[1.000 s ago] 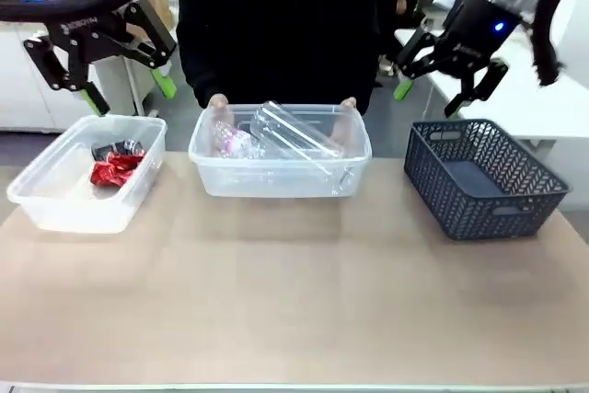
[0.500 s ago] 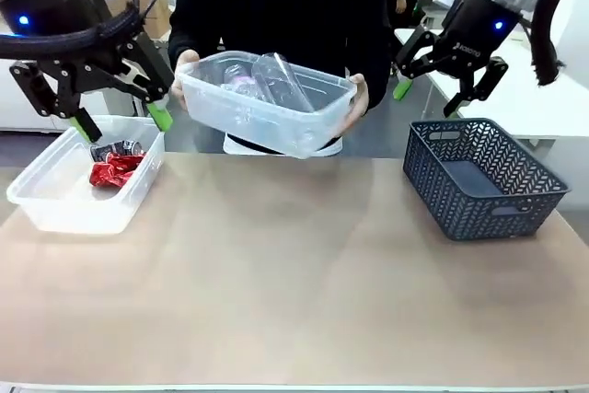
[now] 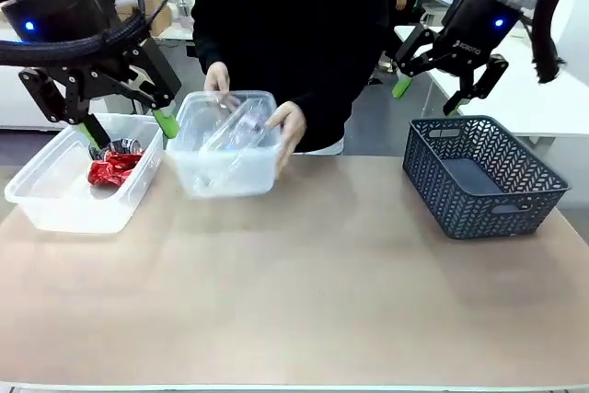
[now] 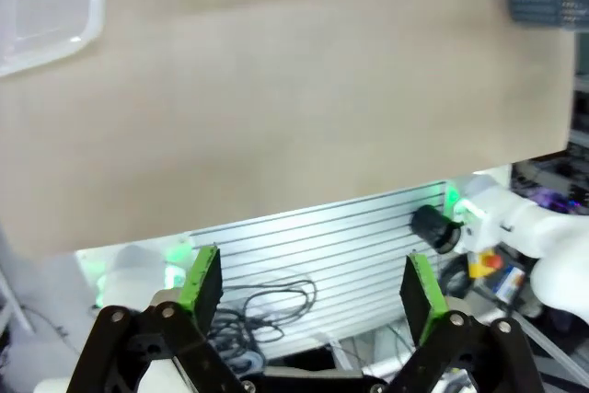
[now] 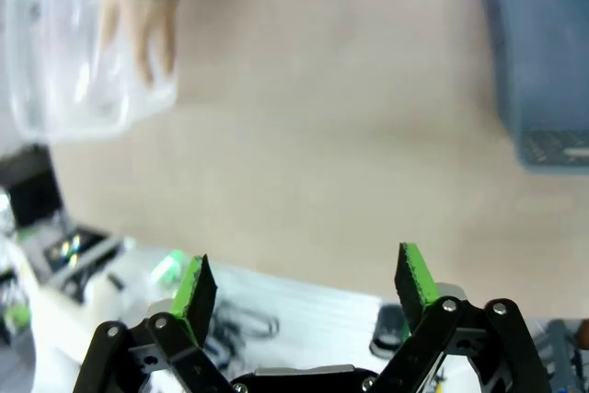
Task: Sort the waste into each basket.
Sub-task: Release the Organizing box you were holding.
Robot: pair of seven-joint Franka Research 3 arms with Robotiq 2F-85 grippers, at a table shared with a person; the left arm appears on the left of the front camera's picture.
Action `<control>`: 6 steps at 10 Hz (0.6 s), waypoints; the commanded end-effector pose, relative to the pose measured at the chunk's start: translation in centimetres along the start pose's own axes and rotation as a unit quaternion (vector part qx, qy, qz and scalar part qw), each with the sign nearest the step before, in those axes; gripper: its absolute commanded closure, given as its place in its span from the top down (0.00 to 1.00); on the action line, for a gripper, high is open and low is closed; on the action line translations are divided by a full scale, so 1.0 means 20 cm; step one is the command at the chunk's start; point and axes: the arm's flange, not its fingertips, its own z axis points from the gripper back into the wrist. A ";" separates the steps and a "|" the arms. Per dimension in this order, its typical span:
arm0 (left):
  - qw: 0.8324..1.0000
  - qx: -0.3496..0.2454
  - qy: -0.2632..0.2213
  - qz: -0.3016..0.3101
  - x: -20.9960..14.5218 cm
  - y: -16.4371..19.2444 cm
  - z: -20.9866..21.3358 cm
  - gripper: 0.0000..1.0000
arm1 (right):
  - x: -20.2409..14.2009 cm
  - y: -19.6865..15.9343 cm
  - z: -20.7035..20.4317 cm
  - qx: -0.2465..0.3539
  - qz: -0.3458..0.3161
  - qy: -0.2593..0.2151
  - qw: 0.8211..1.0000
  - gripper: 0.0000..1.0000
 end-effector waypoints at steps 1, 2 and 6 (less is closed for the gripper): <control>0.997 -0.073 -0.010 0.008 -0.06 0.11 -0.01 1.00 | -0.15 -0.07 0.07 0.060 0.040 0.074 0.995 1.00; 0.995 -0.102 -0.015 0.014 -0.08 0.14 -0.01 1.00 | -0.31 -0.12 0.15 0.081 0.031 0.083 0.993 1.00; 0.944 -0.317 -0.093 0.016 -0.14 0.25 0.04 1.00 | -0.78 -0.23 0.36 0.342 -0.037 0.014 0.939 1.00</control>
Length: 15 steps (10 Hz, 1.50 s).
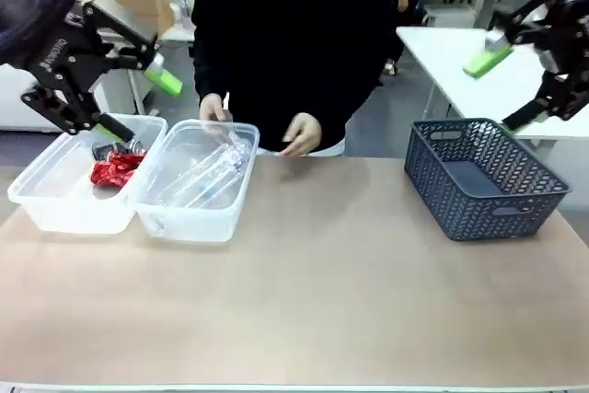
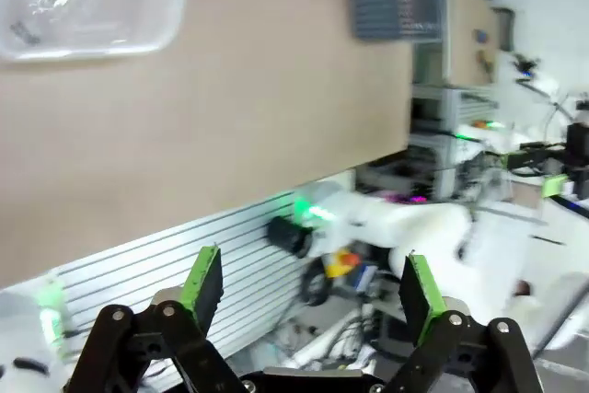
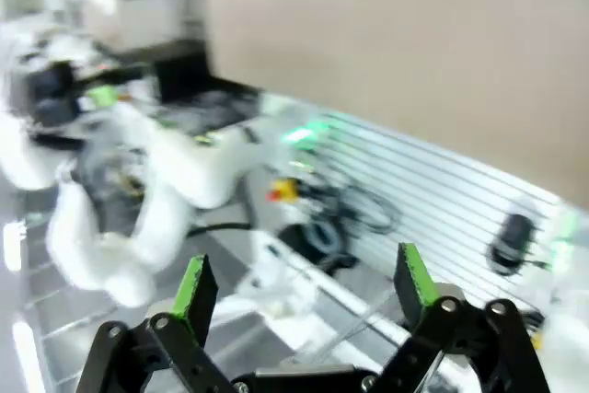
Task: Sort the waste into each basket.
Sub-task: Release the Organizing box you were holding.
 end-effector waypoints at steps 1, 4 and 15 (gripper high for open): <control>0.986 -0.160 -0.044 -0.028 -0.09 0.09 0.09 1.00 | -0.06 -0.14 0.03 0.187 -0.038 -0.065 0.979 1.00; 0.961 -0.272 0.012 -0.034 -0.12 0.26 0.26 1.00 | 0.03 -0.39 0.09 0.290 -0.085 -0.088 0.949 1.00; 0.975 -0.213 -0.049 -0.023 -0.10 0.10 0.25 1.00 | -0.06 -0.24 0.15 0.228 -0.061 -0.055 0.970 1.00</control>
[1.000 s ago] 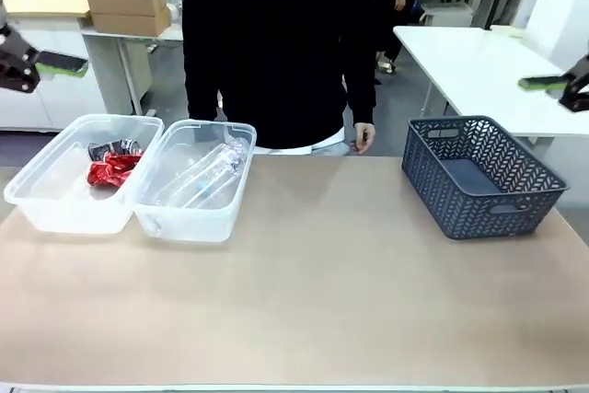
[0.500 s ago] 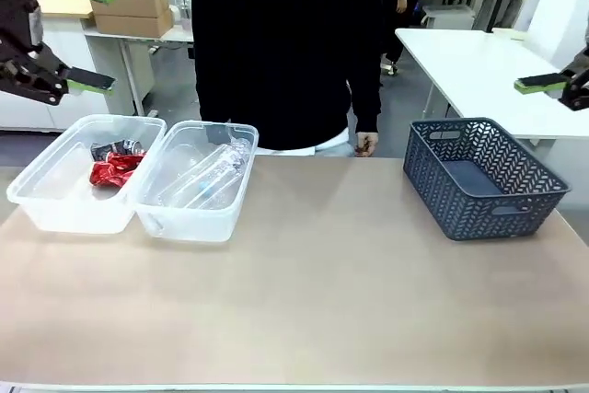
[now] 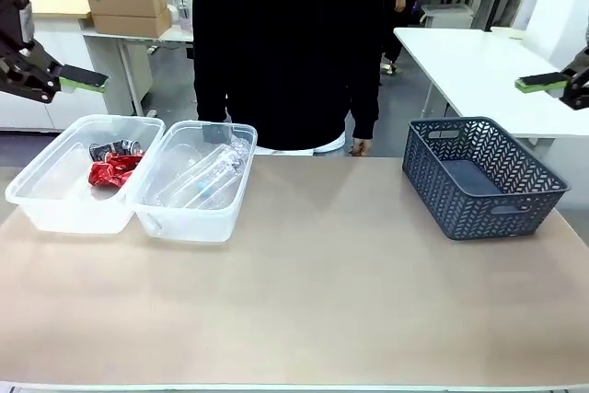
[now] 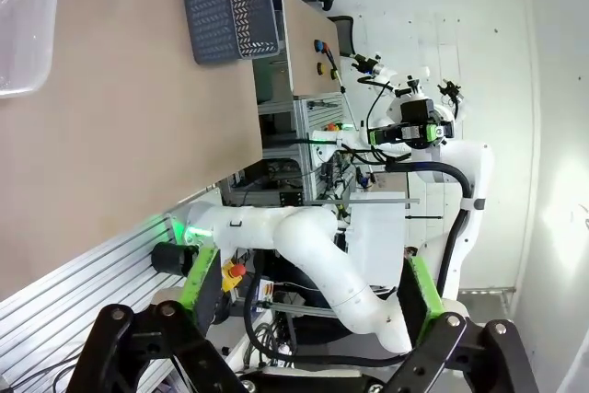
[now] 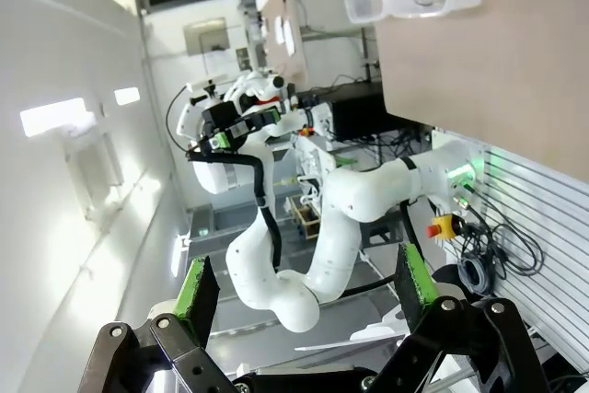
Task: Sort the waste into each basket.
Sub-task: Release the Organizing box you were holding.
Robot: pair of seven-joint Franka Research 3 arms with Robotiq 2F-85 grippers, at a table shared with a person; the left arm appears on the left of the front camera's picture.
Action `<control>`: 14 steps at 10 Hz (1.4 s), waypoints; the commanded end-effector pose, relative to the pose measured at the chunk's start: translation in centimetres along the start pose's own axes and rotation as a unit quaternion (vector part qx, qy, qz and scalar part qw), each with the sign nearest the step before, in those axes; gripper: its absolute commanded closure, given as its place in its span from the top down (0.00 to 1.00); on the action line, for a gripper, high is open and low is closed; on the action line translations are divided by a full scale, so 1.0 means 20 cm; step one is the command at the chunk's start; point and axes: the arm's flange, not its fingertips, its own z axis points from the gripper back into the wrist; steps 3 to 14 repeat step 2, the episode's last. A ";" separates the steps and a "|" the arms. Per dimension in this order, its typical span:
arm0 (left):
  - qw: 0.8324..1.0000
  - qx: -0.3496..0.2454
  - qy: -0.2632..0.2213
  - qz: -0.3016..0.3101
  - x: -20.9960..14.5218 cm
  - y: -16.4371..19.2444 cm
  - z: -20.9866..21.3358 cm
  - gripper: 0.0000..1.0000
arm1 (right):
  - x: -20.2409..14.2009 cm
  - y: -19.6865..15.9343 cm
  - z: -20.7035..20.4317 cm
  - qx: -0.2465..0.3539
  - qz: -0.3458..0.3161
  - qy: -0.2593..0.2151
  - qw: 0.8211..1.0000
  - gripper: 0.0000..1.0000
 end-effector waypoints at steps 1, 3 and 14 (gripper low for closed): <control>1.000 -0.015 0.000 -0.005 0.00 -0.01 -0.01 1.00 | 0.00 0.01 0.01 -0.002 0.004 0.004 1.000 1.00; 1.000 -0.015 0.000 -0.005 0.00 -0.01 -0.01 1.00 | 0.00 0.01 0.01 -0.002 0.004 0.004 1.000 1.00; 1.000 -0.015 0.000 -0.005 0.00 -0.01 -0.01 1.00 | 0.00 0.01 0.01 -0.002 0.004 0.004 1.000 1.00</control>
